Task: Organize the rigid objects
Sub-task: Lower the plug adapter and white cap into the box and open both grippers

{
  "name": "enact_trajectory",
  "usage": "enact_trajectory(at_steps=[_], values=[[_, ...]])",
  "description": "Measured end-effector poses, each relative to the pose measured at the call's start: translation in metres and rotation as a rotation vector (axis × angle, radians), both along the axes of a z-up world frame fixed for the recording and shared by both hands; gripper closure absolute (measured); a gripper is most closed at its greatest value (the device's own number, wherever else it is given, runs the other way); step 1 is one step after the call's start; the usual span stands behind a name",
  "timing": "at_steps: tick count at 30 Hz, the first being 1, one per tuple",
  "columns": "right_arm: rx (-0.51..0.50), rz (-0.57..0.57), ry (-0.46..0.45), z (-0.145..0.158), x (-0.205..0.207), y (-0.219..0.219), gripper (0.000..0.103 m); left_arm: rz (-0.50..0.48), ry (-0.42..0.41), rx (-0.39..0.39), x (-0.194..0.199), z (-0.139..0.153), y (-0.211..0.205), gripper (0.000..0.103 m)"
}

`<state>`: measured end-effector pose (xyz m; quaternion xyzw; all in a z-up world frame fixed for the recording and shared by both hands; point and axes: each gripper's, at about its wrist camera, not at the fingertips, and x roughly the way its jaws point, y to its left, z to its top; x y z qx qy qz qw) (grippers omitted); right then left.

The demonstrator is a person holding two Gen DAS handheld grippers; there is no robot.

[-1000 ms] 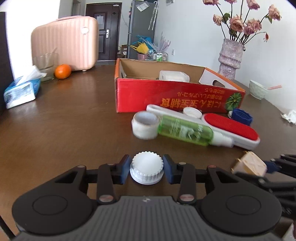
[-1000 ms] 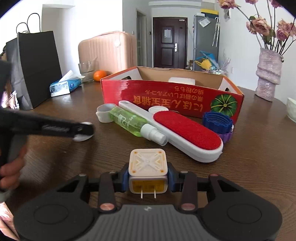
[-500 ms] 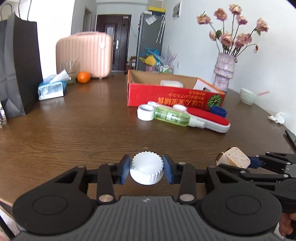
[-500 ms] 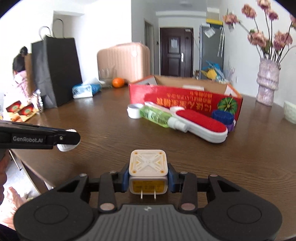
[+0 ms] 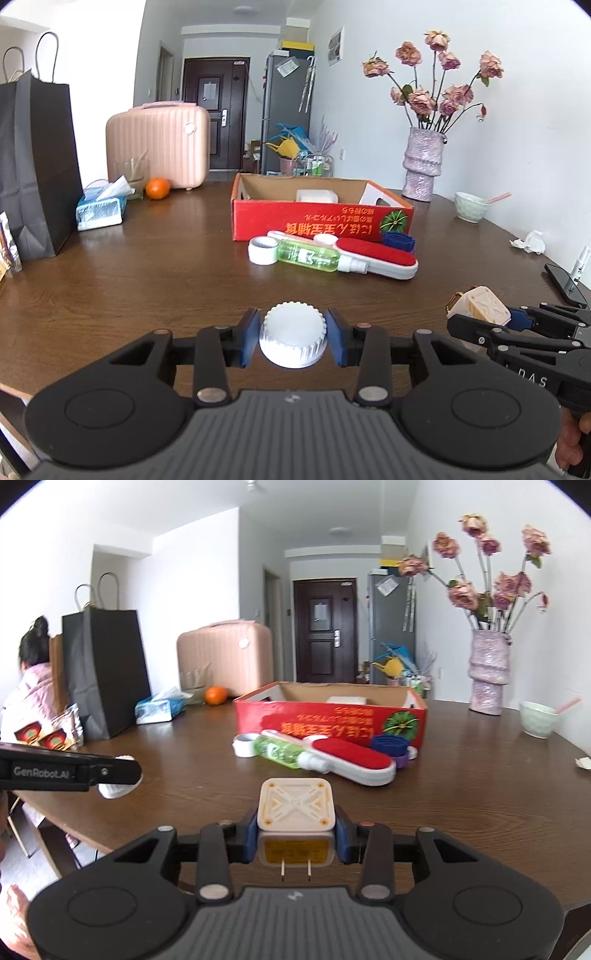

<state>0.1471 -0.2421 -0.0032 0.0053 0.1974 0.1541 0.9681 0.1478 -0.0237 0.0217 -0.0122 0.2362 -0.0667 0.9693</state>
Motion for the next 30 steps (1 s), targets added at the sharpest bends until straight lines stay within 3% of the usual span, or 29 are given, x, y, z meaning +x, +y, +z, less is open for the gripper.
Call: enact_trajectory(at_steps=[9,18,22,27,30], values=[[0.023,-0.040,-0.027,0.019,0.036,-0.025,0.065,-0.019,-0.093,0.010,0.050,0.030,0.003,0.064],[0.026,-0.023,-0.073,0.072,0.127,-0.044,0.065,-0.049,-0.194,-0.017,0.150,0.086,0.021,0.064],[0.080,0.002,-0.043,0.097,0.189,-0.055,0.065,-0.099,-0.121,-0.079,0.219,0.102,0.030,0.064],[0.052,0.024,0.019,0.121,0.285,-0.056,0.065,-0.137,0.024,-0.051,0.320,0.102,0.022,0.064],[0.007,0.009,0.100,0.121,0.350,-0.049,0.065,-0.112,0.135,-0.032,0.385,0.085,0.016,0.064]])
